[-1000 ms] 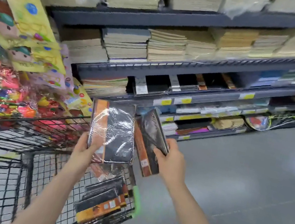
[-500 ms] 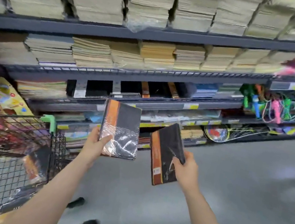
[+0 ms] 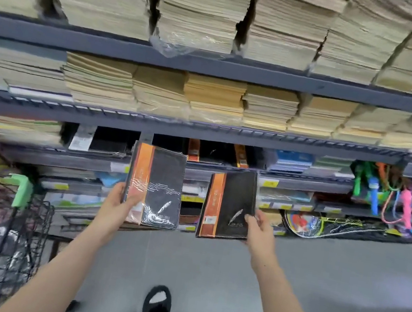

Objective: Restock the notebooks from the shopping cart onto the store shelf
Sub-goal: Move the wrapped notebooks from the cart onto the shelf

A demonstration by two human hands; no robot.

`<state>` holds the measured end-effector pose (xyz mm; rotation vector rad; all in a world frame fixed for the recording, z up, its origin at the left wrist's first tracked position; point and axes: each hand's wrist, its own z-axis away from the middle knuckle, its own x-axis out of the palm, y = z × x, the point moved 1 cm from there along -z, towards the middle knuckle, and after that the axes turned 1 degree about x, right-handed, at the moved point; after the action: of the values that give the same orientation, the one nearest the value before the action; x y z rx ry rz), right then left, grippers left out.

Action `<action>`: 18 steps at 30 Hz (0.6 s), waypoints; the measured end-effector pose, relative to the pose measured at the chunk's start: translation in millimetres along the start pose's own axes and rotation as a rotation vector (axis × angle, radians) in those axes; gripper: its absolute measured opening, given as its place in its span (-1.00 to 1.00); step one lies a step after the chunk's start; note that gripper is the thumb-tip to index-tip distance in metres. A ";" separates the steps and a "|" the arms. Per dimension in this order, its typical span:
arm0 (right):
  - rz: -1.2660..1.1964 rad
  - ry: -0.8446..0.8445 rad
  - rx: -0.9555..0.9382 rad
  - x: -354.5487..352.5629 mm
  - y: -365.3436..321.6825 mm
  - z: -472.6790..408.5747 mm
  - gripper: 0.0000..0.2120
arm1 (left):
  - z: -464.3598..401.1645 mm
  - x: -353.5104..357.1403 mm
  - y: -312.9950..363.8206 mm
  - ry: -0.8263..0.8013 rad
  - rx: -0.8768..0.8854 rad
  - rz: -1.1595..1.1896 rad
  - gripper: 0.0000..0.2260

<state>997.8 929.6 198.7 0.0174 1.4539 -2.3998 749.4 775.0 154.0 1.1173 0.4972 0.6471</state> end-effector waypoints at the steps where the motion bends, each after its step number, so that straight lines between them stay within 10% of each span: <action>1: -0.013 0.001 0.024 3.5 -0.1 -15.5 -0.59 | -6.8 2.1 -2.8 0.013 -0.003 0.015 -0.84; 18: -0.159 -0.233 -0.323 107.0 -12.4 -202.7 -0.64 | -121.8 29.2 -41.3 0.168 0.285 0.300 -0.70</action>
<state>860.7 1080.4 93.2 -0.4535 1.7621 -2.1636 699.1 863.2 69.9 1.4297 0.5839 0.9584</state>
